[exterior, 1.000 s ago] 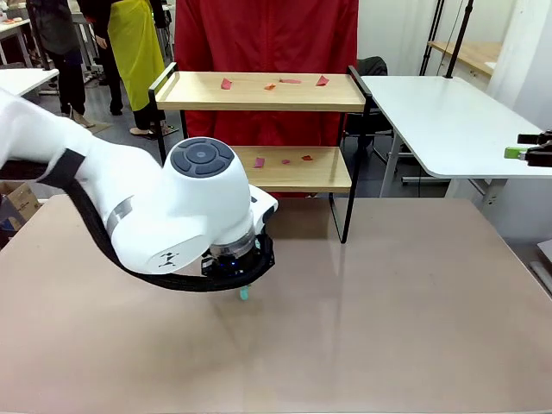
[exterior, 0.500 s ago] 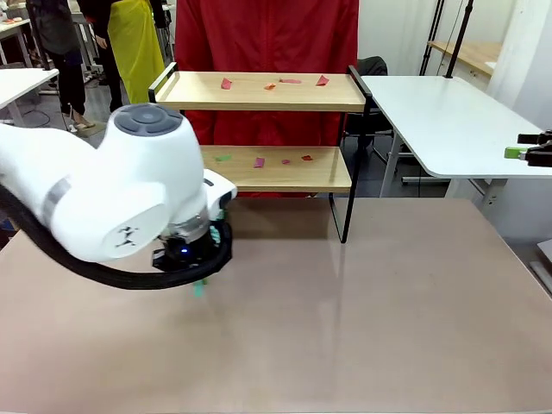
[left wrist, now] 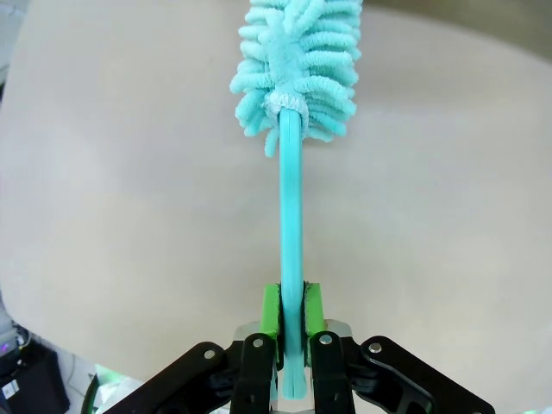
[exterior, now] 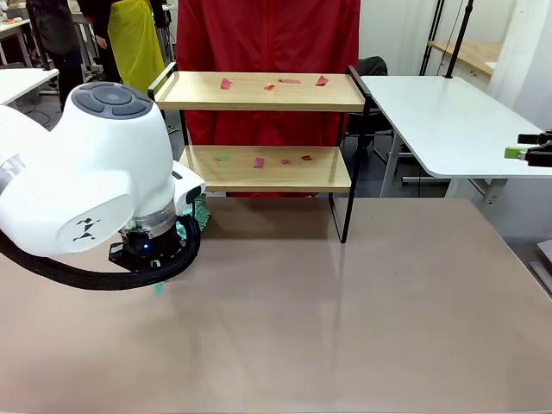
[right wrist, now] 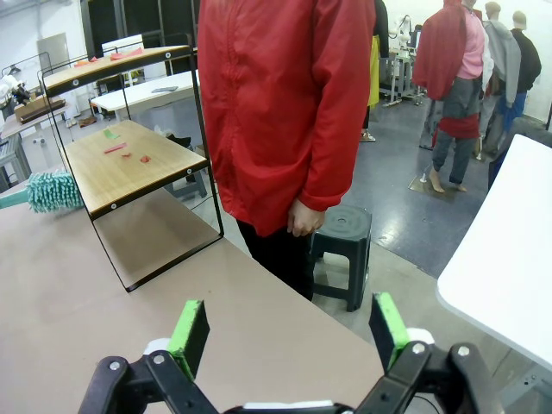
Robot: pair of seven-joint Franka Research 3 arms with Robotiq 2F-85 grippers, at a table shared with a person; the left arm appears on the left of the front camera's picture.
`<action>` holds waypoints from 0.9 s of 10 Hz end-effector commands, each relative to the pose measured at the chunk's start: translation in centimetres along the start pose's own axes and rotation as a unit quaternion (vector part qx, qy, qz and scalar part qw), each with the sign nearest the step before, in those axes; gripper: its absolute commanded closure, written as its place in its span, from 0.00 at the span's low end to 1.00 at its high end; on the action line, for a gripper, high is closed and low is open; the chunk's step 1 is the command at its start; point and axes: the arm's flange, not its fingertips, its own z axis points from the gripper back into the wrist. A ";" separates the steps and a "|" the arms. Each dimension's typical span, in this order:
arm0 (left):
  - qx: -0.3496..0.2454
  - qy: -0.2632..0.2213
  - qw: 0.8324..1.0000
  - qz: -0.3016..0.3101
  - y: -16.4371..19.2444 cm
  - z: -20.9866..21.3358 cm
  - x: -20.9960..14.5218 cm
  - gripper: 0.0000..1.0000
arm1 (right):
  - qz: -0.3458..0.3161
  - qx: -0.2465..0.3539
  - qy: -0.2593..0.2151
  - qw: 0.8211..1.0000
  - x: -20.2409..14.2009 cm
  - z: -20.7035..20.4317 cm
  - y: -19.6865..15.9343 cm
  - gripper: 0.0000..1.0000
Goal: Clean the shelf.
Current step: Clean the specific section of the Shelf indicated by the human with the Duster.
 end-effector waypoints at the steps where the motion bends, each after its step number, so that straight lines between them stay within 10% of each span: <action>1: 0.034 -0.025 0.999 0.022 1.0 -0.2 -1.5 0.87 | -0.006 -0.007 0.006 1.000 0.5 -0.2 0.3 0.00; 6: 0.004 -0.014 1.000 -0.012 -0.7 0.4 -0.6 0.87 | -0.006 -0.007 0.006 1.000 0.5 -0.2 0.3 0.00; 9: -0.004 -0.093 0.993 -0.068 -2.2 1.8 -2.2 0.87 | -0.006 -0.007 0.006 1.000 0.5 -0.2 0.3 0.00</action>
